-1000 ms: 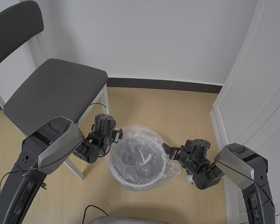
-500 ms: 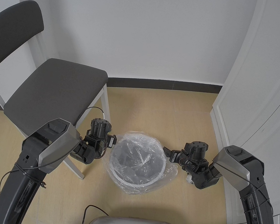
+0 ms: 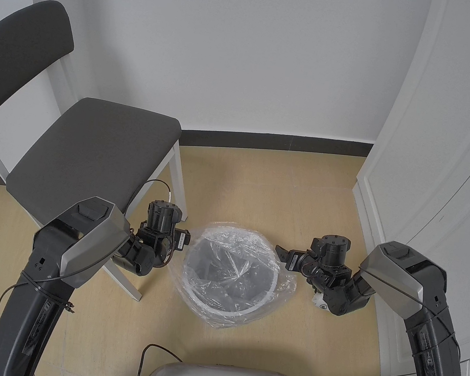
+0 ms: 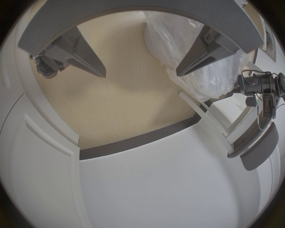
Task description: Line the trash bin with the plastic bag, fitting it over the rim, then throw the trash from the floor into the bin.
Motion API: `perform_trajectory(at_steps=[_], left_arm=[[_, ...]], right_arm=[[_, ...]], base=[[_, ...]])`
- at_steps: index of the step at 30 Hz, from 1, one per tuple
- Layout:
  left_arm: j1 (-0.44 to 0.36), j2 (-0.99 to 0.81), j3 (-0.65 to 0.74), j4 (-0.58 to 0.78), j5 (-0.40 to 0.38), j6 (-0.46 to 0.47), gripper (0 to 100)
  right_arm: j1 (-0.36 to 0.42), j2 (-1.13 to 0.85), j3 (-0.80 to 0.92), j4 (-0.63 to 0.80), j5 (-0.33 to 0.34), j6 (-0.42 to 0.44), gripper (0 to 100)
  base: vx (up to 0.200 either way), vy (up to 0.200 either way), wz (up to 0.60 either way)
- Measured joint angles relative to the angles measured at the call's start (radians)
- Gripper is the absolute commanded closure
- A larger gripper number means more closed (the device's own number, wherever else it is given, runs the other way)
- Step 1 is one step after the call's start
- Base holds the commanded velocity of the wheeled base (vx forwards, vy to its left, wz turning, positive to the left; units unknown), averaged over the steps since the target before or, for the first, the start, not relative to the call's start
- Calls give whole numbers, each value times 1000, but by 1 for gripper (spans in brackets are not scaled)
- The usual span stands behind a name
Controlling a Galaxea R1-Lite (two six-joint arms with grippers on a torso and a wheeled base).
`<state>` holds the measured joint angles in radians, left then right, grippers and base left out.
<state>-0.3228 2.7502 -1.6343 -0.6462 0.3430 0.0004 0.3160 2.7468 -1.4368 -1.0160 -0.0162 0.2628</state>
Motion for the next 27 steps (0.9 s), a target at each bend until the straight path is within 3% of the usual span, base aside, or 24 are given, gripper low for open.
perform_trajectory(at_steps=[7, 13, 22, 27], left_arm=[[-9, -85, 156, -62, -1, -32, 0], [-33, -171, 330, -146, -4, -41, 0], [-59, -236, 539, -374, -4, -65, 0], [-71, -246, 590, -414, -4, -74, 0]], right_arm=[[19, -121, 125, -41, -1, 4, 0], [114, -199, 289, -141, 1, -6, 0], [184, -180, 362, -194, -4, -89, 0], [186, -134, 338, -197, -56, -176, 0]], base=[[0, 0, 0], [0, 0, 0], [0, 0, 0], [0, 0, 0]])
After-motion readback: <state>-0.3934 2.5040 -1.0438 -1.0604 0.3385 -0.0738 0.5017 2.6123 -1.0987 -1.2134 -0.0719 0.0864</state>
